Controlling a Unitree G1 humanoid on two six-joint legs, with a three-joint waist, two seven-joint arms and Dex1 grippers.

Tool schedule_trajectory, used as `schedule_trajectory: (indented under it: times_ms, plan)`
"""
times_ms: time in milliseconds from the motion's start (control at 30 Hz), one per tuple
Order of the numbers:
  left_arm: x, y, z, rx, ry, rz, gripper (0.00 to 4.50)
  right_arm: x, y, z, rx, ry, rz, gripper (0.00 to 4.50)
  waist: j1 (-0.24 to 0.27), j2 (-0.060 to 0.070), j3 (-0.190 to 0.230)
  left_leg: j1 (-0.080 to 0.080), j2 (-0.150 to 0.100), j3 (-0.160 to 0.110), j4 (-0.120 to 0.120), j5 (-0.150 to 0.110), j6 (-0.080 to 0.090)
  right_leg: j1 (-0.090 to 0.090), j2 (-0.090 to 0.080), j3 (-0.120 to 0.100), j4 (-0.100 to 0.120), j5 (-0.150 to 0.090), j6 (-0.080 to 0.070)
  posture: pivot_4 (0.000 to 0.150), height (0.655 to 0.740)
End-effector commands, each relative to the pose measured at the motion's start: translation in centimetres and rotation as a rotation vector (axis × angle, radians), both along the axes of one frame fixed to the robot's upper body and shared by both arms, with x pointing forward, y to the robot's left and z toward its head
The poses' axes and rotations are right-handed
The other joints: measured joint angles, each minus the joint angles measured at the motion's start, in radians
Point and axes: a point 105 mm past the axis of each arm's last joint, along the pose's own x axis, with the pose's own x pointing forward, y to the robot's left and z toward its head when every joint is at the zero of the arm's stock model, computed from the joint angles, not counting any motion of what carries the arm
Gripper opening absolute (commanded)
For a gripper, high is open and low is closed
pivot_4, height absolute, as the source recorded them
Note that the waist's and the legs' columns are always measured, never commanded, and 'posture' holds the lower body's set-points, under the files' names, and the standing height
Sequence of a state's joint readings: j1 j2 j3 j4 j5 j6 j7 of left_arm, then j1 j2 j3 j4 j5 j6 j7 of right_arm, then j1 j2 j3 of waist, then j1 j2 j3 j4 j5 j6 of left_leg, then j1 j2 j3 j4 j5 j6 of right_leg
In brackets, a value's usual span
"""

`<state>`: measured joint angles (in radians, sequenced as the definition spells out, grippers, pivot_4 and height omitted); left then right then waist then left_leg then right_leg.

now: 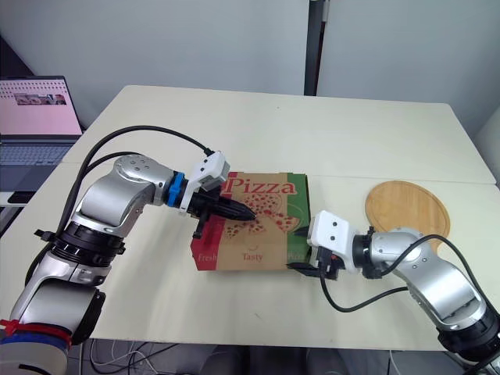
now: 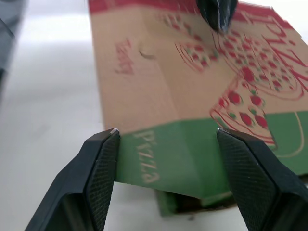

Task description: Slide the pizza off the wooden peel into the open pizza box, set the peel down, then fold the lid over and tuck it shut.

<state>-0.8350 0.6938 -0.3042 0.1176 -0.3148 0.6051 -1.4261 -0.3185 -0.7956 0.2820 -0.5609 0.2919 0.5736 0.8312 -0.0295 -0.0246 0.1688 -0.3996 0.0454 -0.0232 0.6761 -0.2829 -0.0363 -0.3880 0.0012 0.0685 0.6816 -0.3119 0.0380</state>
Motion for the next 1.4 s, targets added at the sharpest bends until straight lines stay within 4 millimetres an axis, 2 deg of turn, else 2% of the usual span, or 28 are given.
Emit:
schedule_trajectory:
  times_ms: [33, 233, 333, 433, 467, 633, 867, 1067, 1167, 1400]
  plan:
    - [-0.4, -0.3, 1.3, -0.036, -0.034, -0.026, 0.00, 1.3, 0.4, 1.3, 0.005, -0.145, -0.014, 3.43, 0.000, 0.000, 0.000, 0.000, 0.000, 0.000, 0.000, 0.000, 0.000, 0.000, 0.000, 0.000, 0.000, 0.000, 0.000, 0.150, 0.7368]
    - [-0.4, -0.3, 1.5, -0.037, -0.040, -0.026, 0.00, 1.9, 0.5, 2.3, 0.054, -0.172, -0.028, 3.43, 0.000, 0.000, 0.000, 0.000, 0.000, 0.000, 0.000, 0.000, 0.000, 0.000, 0.000, 0.000, 0.001, 0.000, 0.000, 0.150, 0.7368]
    - [-0.2, -0.1, 1.7, -0.037, -0.048, -0.019, 0.00, 0.5, 0.6, 3.3, 0.128, -0.056, 0.016, 3.43, 0.000, 0.000, 0.000, 0.000, 0.000, -0.001, 0.000, 0.000, 0.000, 0.000, 0.000, 0.000, 0.001, 0.000, 0.000, 0.150, 0.7368]
    - [-0.2, -0.1, 1.8, -0.038, -0.049, -0.018, 0.00, -1.3, 0.3, 3.4, 0.106, 0.027, 0.084, 3.43, 0.001, 0.000, 0.000, 0.000, 0.000, -0.002, 0.000, 0.000, 0.000, 0.000, 0.000, 0.000, 0.001, 0.000, 0.000, 0.150, 0.7368]
    - [-0.3, 0.0, 1.8, -0.037, -0.048, -0.020, 0.00, -1.6, 0.3, 3.3, 0.094, 0.043, 0.094, 3.43, 0.001, 0.000, 0.000, 0.000, 0.000, -0.003, 0.000, 0.000, 0.000, 0.001, 0.000, -0.001, 0.001, 0.000, 0.000, 0.150, 0.7368]
    - [-0.6, -0.2, 1.3, -0.030, -0.047, -0.036, 0.00, -1.8, 0.7, 1.7, 0.013, 0.020, 0.101, 4.49, -0.001, 0.000, 0.000, 0.000, 0.000, -0.002, 0.000, 0.000, 0.000, 0.001, 0.000, -0.001, 0.001, 0.000, 0.000, 0.150, 0.7368]
    - [-0.8, 0.0, 1.3, -0.029, -0.043, -0.036, 0.00, -2.0, 1.2, -0.1, -0.115, -0.086, 0.153, 4.49, 0.000, 0.000, 0.000, 0.000, 0.000, -0.002, 0.001, 0.000, 0.000, 0.001, 0.000, -0.001, 0.001, 0.000, 0.000, 0.150, 0.7368]
    - [-0.9, -0.1, 1.3, -0.031, -0.043, -0.038, 0.00, -0.6, 1.8, -0.3, -0.121, -0.150, 0.102, 4.49, 0.000, 0.000, 0.000, 0.000, 0.000, -0.002, 0.001, 0.000, 0.000, 0.000, 0.000, -0.001, 0.001, 0.000, 0.000, 0.150, 0.7368]
    - [-1.0, -0.1, 1.2, -0.029, -0.041, -0.039, 0.00, 0.6, 1.8, 0.2, -0.121, -0.201, 0.050, 4.49, 0.000, 0.000, 0.000, 0.000, 0.000, -0.002, 0.001, 0.000, 0.000, 0.000, 0.000, 0.000, 0.001, 0.000, 0.000, 0.150, 0.7368]
    - [-1.0, 0.0, 1.3, -0.028, -0.040, -0.038, 0.00, 1.5, 2.1, 1.1, -0.091, -0.240, 0.007, 4.49, -0.001, 0.000, 0.000, 0.001, 0.000, -0.002, 0.001, 0.000, 0.000, 0.000, 0.000, 0.000, 0.001, 0.000, 0.000, 0.150, 0.7368]
